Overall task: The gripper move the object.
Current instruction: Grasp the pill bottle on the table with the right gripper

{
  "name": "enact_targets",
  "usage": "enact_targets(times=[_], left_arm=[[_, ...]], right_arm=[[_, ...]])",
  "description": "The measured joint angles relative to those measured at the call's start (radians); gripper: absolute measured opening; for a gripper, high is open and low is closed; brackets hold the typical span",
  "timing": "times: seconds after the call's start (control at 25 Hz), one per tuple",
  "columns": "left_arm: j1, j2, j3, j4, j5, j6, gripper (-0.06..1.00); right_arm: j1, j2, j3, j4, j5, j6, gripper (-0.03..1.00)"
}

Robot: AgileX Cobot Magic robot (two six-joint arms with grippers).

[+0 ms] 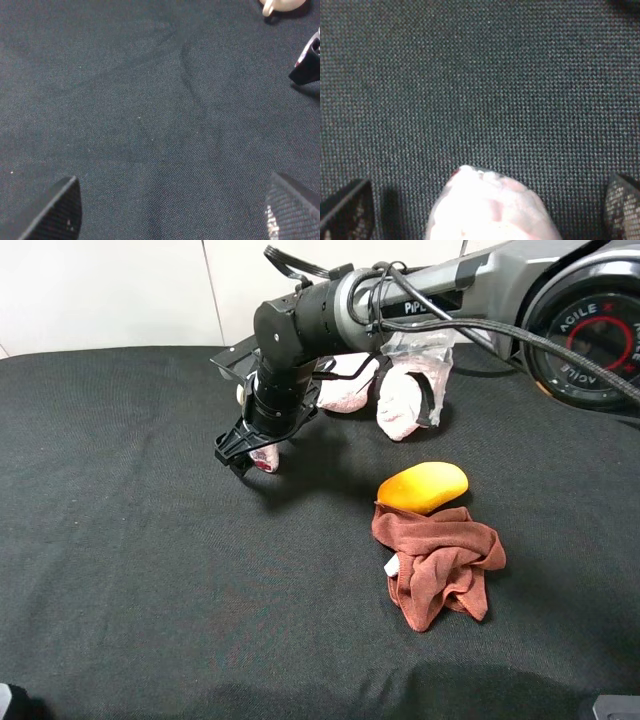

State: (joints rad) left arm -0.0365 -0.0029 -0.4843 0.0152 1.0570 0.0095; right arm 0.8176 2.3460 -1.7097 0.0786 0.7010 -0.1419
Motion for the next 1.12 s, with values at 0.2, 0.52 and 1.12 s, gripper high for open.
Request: enact_targets(times=[0.2,0.52,1.12], left_arm=[[0.000,0.000,0.000,0.000,0.000,0.000,0.73],[0.000,0.000,0.000,0.000,0.000,0.000,0.73],[0.000,0.000,0.000,0.000,0.000,0.000,0.73]], right_arm=[[0.000,0.000,0.000,-0.001,-0.002,0.000,0.69],[0.000,0.000,0.000,-0.003,-0.008,0.000,0.65],[0.000,0.000,0.000,-0.009,-0.008,0.000,0.32]])
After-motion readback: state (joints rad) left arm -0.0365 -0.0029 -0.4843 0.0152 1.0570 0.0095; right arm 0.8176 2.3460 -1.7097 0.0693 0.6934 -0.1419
